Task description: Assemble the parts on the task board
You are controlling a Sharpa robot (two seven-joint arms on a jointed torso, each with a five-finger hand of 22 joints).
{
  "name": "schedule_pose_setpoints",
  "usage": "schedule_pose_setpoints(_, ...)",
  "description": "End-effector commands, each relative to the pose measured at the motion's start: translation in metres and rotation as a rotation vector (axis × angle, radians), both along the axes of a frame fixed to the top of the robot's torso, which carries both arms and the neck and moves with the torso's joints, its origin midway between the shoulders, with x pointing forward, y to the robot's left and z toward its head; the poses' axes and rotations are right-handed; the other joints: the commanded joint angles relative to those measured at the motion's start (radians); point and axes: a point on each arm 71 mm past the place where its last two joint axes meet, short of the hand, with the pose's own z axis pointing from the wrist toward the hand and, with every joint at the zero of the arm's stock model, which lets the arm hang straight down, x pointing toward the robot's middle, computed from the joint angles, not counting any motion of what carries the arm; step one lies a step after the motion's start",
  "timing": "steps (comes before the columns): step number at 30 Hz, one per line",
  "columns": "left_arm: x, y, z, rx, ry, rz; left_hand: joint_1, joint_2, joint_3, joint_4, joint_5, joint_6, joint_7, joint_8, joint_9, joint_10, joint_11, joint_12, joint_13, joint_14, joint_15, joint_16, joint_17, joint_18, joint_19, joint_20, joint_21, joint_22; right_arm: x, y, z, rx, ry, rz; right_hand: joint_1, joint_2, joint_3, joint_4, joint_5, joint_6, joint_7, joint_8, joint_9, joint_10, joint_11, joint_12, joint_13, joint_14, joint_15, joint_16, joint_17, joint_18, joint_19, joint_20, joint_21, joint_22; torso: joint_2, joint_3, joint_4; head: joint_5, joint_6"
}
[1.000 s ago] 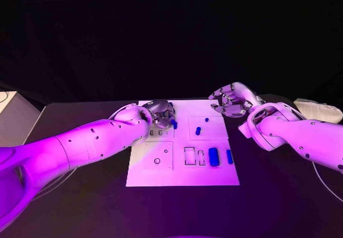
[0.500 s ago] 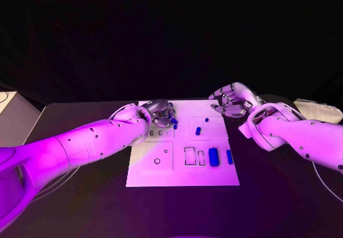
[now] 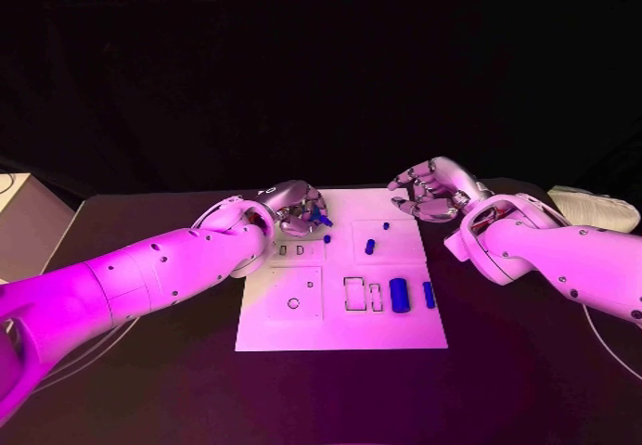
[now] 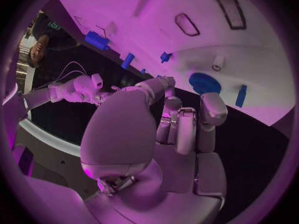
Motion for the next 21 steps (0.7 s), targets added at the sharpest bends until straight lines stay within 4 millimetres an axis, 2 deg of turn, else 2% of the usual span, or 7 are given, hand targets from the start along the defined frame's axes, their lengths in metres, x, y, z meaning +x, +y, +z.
schedule_pose_setpoints(1, -0.006, -0.001, 0.010, -0.090, -0.081, -0.050, -0.003, 0.006, 0.005, -0.002, 0.002, 0.011, 0.003, 0.040, 0.038, 0.011, 0.000, 0.007, 0.005, 0.020, -0.007, 0.006, 0.086, -0.019, 0.007, -0.003, 0.005, 0.002, -0.001, 0.002, -0.003, 0.007, 0.050, 0.000, -0.010, 0.002, -0.001, 0.006, 0.001, -0.008, 0.002, 0.005, 0.001, 0.011, 0.001, 0.016, 0.016, 0.013, 0.001, 0.012, 0.011, -0.020, 0.010, 0.000, 0.014, 0.015, 0.000, -0.0005, 0.0003, -0.001, 0.002)
schedule_pose_setpoints(6, -0.013, 0.004, 0.017, -0.132, -0.115, -0.071, -0.003, 0.005, 0.006, -0.003, 0.002, 0.012, 0.003, 0.040, 0.039, 0.013, 0.000, 0.008, 0.008, 0.020, -0.008, 0.006, 0.086, -0.019, 0.007, -0.003, 0.005, 0.001, -0.002, 0.004, -0.006, 0.039, 0.114, -0.019, -0.018, 0.005, -0.005, 0.013, -0.003, -0.011, 0.002, 0.004, 0.001, 0.025, 0.001, 0.047, 0.045, 0.022, 0.001, 0.031, 0.029, -0.022, 0.015, 0.000, 0.027, 0.030, -0.001, -0.0016, 0.0009, -0.001, 0.004)
schedule_pose_setpoints(14, -0.026, 0.018, 0.021, -0.171, -0.150, -0.086, -0.003, 0.003, 0.010, -0.007, 0.003, 0.015, 0.001, 0.043, 0.040, 0.019, -0.002, 0.010, 0.013, 0.022, -0.009, 0.007, 0.089, -0.020, 0.010, -0.005, 0.009, 0.007, -0.008, 0.011, -0.013, 0.097, 0.274, -0.060, -0.038, 0.007, -0.018, 0.028, -0.010, -0.014, 0.002, 0.003, 0.003, 0.046, 0.002, 0.095, 0.091, 0.035, 0.001, 0.058, 0.056, -0.025, 0.025, 0.000, 0.048, 0.054, -0.001, -0.0012, 0.0022, -0.003, 0.009)
schedule_pose_setpoints(21, -0.037, 0.027, 0.020, -0.181, -0.156, -0.093, -0.002, 0.002, 0.012, -0.009, 0.003, 0.016, 0.000, 0.045, 0.041, 0.023, -0.002, 0.011, 0.017, 0.023, -0.010, 0.008, 0.091, -0.021, 0.012, -0.005, 0.011, 0.010, -0.019, 0.024, -0.020, 0.132, 0.397, -0.083, -0.061, 0.005, -0.033, 0.047, -0.024, -0.016, 0.001, 0.003, 0.004, 0.053, 0.002, 0.112, 0.108, 0.041, 0.001, 0.071, 0.068, -0.026, 0.030, 0.000, 0.056, 0.064, -0.002, -0.0033, 0.0026, -0.003, 0.012)
